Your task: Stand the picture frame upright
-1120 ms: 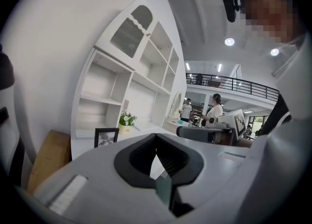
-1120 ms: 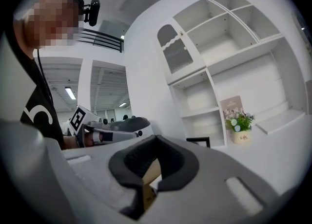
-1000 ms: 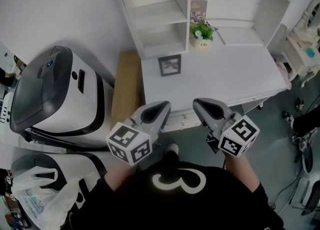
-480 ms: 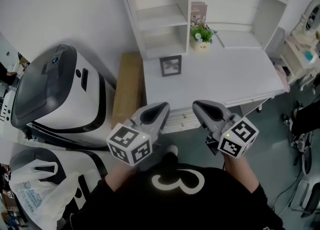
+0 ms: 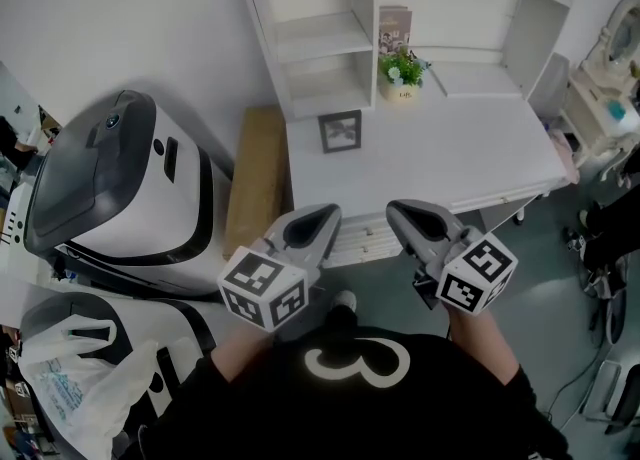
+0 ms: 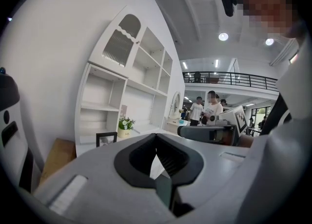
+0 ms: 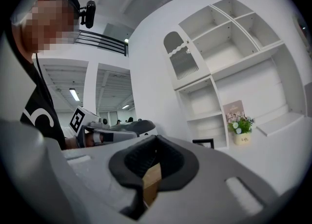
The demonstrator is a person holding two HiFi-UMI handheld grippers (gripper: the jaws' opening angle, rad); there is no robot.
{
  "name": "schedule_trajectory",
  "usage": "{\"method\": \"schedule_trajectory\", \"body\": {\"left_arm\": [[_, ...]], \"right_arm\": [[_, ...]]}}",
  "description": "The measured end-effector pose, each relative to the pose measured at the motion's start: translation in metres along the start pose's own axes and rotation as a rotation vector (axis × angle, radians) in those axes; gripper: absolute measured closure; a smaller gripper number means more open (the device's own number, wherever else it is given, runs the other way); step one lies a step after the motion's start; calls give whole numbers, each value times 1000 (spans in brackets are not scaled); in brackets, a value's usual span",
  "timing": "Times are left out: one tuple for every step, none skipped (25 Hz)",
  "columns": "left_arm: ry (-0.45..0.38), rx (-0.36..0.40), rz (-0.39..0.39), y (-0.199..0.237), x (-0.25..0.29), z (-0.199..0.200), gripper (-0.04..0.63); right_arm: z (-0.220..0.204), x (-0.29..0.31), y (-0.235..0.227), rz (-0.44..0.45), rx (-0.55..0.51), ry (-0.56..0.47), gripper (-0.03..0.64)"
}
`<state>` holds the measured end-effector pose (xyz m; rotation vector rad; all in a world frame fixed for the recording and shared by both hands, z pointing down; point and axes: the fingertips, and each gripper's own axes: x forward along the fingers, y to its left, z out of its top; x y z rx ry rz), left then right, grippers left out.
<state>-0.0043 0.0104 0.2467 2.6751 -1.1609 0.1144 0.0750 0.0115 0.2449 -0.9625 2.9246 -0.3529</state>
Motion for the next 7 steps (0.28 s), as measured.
{"method": "schedule_trajectory", "body": {"left_arm": [[0, 1, 0, -1, 0, 0, 586], [1, 1, 1, -2, 1, 1, 586], [3, 2, 1, -3, 2, 1, 586], [5, 3, 2, -4, 2, 1, 586], [6, 5, 2, -6, 2, 1, 586], [8, 7, 2, -7, 2, 1, 586], [9, 8, 1, -9, 2, 1, 586]], "right_arm": [[0, -1, 0, 0, -1, 0, 615], [1, -2, 0, 0, -2, 0, 615], [1, -3, 0, 0, -4, 0, 615], [1, -5, 1, -1, -5, 0, 615], [2, -6, 1, -1, -6, -1, 615], [2, -8, 2, -1, -6, -1, 615], [3, -9, 2, -1, -7, -2, 615]]}}
